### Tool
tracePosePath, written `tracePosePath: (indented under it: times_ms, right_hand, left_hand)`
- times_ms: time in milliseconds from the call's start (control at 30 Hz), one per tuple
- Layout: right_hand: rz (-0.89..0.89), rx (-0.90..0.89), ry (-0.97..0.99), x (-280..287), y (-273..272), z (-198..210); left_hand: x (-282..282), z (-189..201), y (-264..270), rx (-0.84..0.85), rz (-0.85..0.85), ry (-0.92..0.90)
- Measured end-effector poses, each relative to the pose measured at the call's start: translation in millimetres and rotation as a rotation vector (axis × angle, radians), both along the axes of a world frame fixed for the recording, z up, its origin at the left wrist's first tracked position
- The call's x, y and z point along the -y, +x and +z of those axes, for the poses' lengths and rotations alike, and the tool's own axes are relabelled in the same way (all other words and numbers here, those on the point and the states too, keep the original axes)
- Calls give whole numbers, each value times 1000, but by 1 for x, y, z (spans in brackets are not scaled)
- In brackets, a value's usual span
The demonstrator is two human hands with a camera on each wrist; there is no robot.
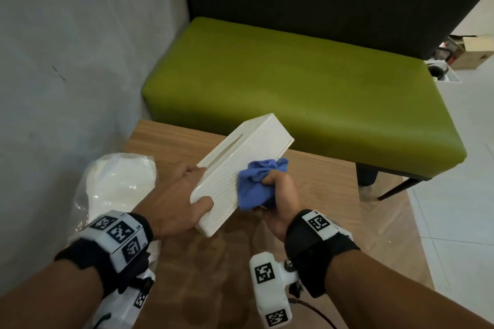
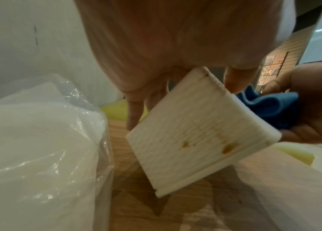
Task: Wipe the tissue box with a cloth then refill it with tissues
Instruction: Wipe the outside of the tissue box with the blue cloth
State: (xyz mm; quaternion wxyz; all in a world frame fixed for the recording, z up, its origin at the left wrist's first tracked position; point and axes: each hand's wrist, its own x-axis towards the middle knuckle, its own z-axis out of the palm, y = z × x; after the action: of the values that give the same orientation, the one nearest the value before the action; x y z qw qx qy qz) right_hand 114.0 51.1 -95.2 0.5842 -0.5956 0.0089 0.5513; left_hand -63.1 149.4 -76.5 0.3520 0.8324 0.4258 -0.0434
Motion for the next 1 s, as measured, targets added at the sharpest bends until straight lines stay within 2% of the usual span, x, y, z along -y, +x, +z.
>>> tracePosePath:
  times_ms: [67, 133, 200, 267, 333, 467, 533, 667, 867, 1000]
  right_hand:
    - [5, 30, 27, -6, -6, 5]
    - [64, 201, 9, -14, -13, 8]
    - [190, 521, 2, -21, -17, 15]
    - [324, 868, 27, -22, -15, 25]
    - [438, 1110, -5, -23, -11, 33]
    - [865, 1648, -102, -23, -8, 35]
    - [996, 1714, -124, -24, -6, 34]
    - [968, 1727, -184, -32, 1, 43]
    - [1224, 1810, -4, -41, -27, 48]
    - [1096, 1747, -134, -41, -9, 49]
  left_hand:
    - [2, 5, 1, 49, 4, 17]
    - [3, 8, 3, 113, -10, 10]
    - [2, 8, 3, 170, -17, -4]
    - [-3, 8, 2, 158, 2, 6]
    - [-9, 9, 1, 135, 7, 14]
    - [-12, 9, -6, 118, 25, -42]
    - [-11, 8, -11, 93, 46, -34]
    - [-3, 12, -16, -156, 24, 42]
    - [-9, 3, -28, -8, 129, 49]
    - [-9, 2, -43, 22, 157, 63]
